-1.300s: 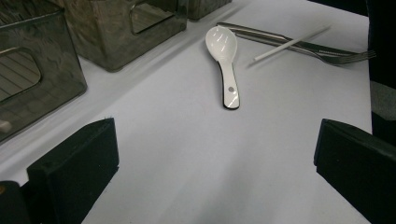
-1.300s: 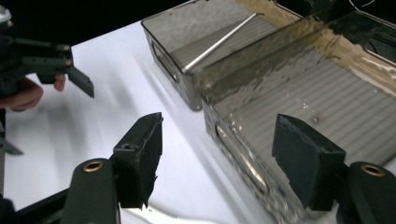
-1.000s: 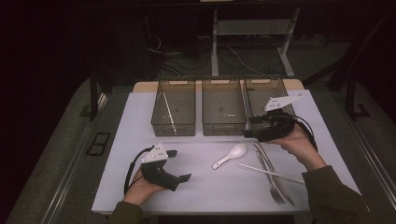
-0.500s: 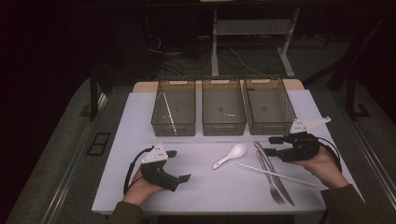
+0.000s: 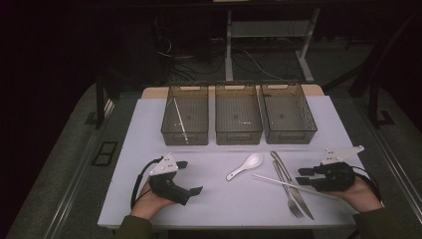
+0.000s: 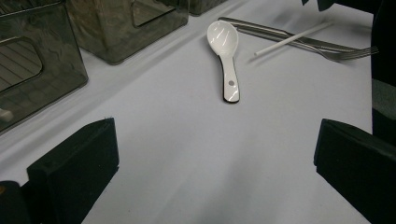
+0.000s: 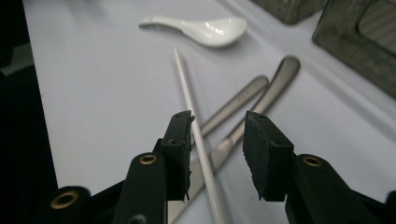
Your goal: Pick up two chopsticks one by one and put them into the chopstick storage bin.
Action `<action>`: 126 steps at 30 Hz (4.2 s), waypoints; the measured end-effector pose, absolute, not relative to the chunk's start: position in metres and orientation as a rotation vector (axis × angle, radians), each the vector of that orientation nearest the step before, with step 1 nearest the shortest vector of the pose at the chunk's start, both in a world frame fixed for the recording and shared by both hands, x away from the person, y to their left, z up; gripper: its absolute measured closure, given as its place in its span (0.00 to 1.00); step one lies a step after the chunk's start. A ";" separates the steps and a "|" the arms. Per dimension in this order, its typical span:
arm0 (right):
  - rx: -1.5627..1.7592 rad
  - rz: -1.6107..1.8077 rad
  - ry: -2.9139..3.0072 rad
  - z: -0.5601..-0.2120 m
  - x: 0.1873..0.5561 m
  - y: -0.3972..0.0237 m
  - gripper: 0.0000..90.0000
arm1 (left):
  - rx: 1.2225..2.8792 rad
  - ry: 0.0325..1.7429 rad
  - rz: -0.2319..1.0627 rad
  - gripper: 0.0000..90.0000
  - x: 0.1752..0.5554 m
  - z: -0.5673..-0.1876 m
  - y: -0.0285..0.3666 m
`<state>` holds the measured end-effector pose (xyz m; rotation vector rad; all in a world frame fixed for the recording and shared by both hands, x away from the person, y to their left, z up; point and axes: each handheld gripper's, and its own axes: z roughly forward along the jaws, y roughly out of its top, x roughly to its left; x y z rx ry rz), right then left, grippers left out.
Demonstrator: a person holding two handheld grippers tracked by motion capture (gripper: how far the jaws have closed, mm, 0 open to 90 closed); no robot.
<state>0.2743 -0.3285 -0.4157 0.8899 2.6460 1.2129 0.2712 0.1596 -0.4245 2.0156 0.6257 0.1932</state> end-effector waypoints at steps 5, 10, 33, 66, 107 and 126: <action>0.888 1.151 2.668 -0.425 0.268 -0.338 0.73 | 2.024 0.620 0.180 0.00 0.271 -0.426 0.158; 0.893 1.131 2.677 -0.428 0.263 -0.345 0.74 | 2.020 0.624 0.181 0.00 0.270 -0.425 0.158; 0.769 1.006 2.732 -0.445 0.261 -0.355 0.92 | 2.026 0.615 0.174 0.00 0.270 -0.425 0.157; 0.816 1.248 2.683 -0.424 0.260 -0.363 0.94 | 2.029 0.604 0.181 0.00 0.269 -0.424 0.157; 0.936 1.419 2.518 -0.375 0.299 -0.308 0.93 | 2.042 0.588 0.189 0.00 0.275 -0.431 0.156; 1.011 1.407 2.486 -0.355 0.334 -0.256 0.93 | 2.035 0.588 0.186 0.00 0.274 -0.430 0.154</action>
